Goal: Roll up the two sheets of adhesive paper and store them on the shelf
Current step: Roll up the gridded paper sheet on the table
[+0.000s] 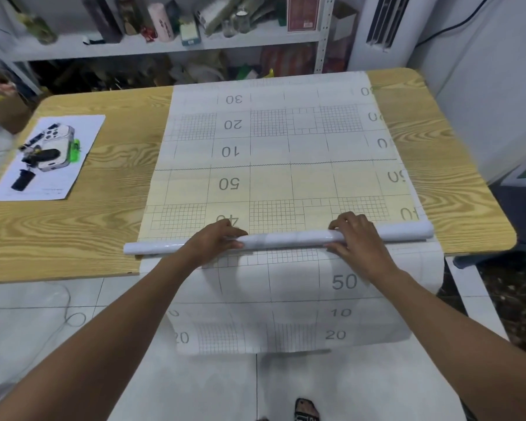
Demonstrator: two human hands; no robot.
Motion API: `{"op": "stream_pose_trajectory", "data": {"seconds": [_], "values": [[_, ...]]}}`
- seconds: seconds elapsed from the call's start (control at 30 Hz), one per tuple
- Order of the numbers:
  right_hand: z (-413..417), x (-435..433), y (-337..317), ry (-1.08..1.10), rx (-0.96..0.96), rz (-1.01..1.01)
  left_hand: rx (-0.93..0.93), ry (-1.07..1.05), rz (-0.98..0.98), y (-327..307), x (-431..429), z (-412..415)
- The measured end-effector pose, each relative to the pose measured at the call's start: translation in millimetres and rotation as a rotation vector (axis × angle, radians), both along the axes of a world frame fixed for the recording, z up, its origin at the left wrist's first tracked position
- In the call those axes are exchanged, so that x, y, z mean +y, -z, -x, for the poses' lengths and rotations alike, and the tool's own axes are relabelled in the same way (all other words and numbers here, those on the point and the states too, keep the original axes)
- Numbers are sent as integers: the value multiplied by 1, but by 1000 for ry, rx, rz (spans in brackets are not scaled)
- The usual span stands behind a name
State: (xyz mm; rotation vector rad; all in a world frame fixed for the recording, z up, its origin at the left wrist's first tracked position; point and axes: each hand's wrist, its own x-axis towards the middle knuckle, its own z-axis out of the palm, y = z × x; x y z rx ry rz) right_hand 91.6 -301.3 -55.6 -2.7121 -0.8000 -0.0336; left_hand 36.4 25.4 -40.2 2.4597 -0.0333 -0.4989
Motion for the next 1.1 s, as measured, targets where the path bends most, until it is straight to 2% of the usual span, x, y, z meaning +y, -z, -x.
{"op": "stream_pose_trajectory", "data": {"seconds": [0.2, 0.4, 0.47, 0.6, 0.8, 0.9, 1.03, 1.1], "values": [[-9, 0, -3, -31, 36, 9, 1, 52, 5, -1, 1, -2], [-13, 2, -2, -14, 73, -18, -265, 155, -229, 10, 1, 2], [-12, 2, -1, -5, 77, -15, -296, 125, -218, 9, -2, 4], [-11, 2, -1, 33, 31, 29, -272, -48, -46, 3, -4, 6], [-10, 0, -10, 38, 125, 71, -313, 40, -146, 6, -2, 14], [-8, -1, -13, 86, 157, -14, -301, 33, -160, 4, -4, 11], [-8, -2, -10, 83, 118, 6, -258, 46, -232, 5, -6, 7], [-7, -3, -5, 78, 81, 65, -250, 19, -194, 4, -9, 7]]}}
